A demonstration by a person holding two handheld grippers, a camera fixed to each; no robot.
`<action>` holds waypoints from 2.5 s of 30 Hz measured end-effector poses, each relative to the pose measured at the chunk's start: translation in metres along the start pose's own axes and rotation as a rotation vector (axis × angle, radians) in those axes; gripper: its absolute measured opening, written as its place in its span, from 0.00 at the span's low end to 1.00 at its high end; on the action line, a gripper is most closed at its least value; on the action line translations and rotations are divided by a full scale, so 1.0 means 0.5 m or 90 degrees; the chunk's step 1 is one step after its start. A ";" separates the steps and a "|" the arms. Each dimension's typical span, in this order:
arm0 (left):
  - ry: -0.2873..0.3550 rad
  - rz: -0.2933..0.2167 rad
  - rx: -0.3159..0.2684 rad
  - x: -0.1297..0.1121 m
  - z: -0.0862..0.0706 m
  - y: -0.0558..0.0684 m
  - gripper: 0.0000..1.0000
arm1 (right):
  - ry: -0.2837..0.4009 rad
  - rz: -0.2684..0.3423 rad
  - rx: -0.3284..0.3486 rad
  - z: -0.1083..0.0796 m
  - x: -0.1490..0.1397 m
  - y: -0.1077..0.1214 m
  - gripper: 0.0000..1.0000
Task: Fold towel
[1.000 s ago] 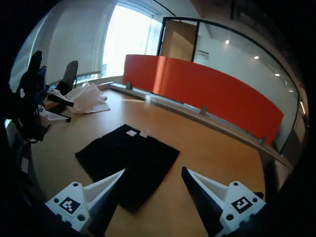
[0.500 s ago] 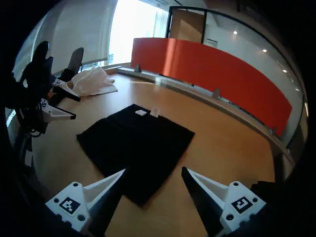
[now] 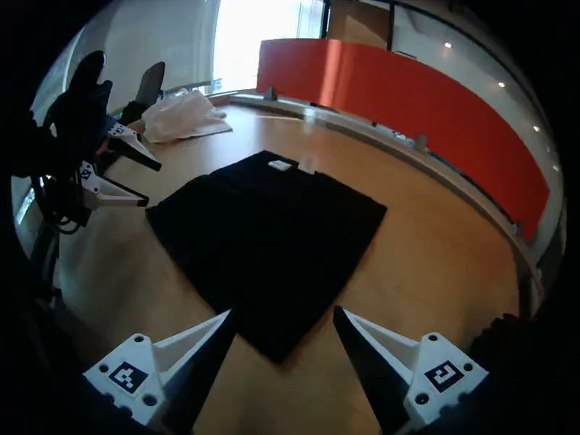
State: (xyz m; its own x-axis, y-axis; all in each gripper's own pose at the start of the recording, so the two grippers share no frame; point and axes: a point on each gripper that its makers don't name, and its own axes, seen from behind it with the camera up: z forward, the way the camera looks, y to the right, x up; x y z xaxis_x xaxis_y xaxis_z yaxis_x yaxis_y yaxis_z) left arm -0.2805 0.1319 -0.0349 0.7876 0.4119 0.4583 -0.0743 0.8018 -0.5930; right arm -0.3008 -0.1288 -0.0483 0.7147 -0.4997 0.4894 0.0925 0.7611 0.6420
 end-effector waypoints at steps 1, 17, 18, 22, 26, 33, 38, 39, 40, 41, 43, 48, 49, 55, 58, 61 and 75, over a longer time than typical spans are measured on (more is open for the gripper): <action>-0.004 0.001 -0.002 -0.005 0.004 0.002 0.98 | -0.003 0.001 0.001 0.002 -0.004 -0.001 1.00; -0.081 -0.011 -0.049 -0.069 0.037 0.031 0.98 | -0.056 -0.001 0.030 0.011 -0.061 -0.003 0.97; -0.083 -0.013 -0.051 -0.069 0.038 0.031 0.98 | -0.058 -0.002 0.031 0.011 -0.063 -0.003 0.96; -0.090 -0.020 -0.057 -0.071 0.040 0.032 0.98 | -0.063 -0.006 0.032 0.012 -0.067 0.000 0.94; -0.094 -0.020 -0.061 -0.072 0.041 0.034 0.97 | -0.069 -0.011 0.036 0.015 -0.072 0.000 0.90; -0.100 -0.018 -0.066 -0.074 0.042 0.036 0.92 | -0.069 -0.013 0.051 0.017 -0.074 -0.006 0.76; -0.107 -0.017 -0.068 -0.073 0.042 0.038 0.83 | -0.074 0.001 0.067 0.018 -0.076 -0.016 0.62; -0.109 -0.017 -0.067 -0.073 0.042 0.039 0.81 | -0.076 0.005 0.069 0.018 -0.076 -0.017 0.59; -0.111 -0.019 -0.067 -0.073 0.042 0.038 0.80 | -0.077 0.006 0.069 0.017 -0.076 -0.016 0.56; -0.114 -0.020 -0.066 -0.073 0.042 0.038 0.78 | -0.077 0.007 0.069 0.017 -0.077 -0.015 0.54; -0.117 -0.021 -0.065 -0.074 0.042 0.036 0.73 | -0.079 0.004 0.070 0.016 -0.078 -0.015 0.50; -0.122 -0.022 -0.061 -0.074 0.040 0.033 0.45 | -0.079 -0.007 0.076 0.014 -0.078 -0.023 0.35; -0.123 -0.023 -0.060 -0.074 0.040 0.032 0.38 | -0.079 -0.007 0.075 0.014 -0.078 -0.024 0.32; -0.126 -0.030 -0.055 -0.073 0.040 0.037 0.18 | -0.079 -0.008 0.066 0.013 -0.076 -0.024 0.21; -0.127 -0.033 -0.054 -0.072 0.038 0.040 0.14 | -0.078 -0.007 0.063 0.013 -0.074 -0.023 0.20; -0.126 -0.036 -0.053 -0.069 0.034 0.044 0.14 | -0.075 -0.005 0.059 0.010 -0.068 -0.021 0.20; -0.112 -0.092 -0.054 -0.026 -0.034 0.057 0.13 | -0.051 -0.004 0.052 -0.047 -0.023 -0.021 0.20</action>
State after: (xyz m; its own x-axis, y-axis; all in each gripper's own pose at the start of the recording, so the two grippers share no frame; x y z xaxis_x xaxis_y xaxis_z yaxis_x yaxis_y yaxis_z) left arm -0.2824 0.1423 -0.0689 0.6676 0.3706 0.6458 0.0889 0.8214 -0.5633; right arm -0.2936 -0.1214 -0.0747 0.6563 -0.5378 0.5291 0.0367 0.7233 0.6896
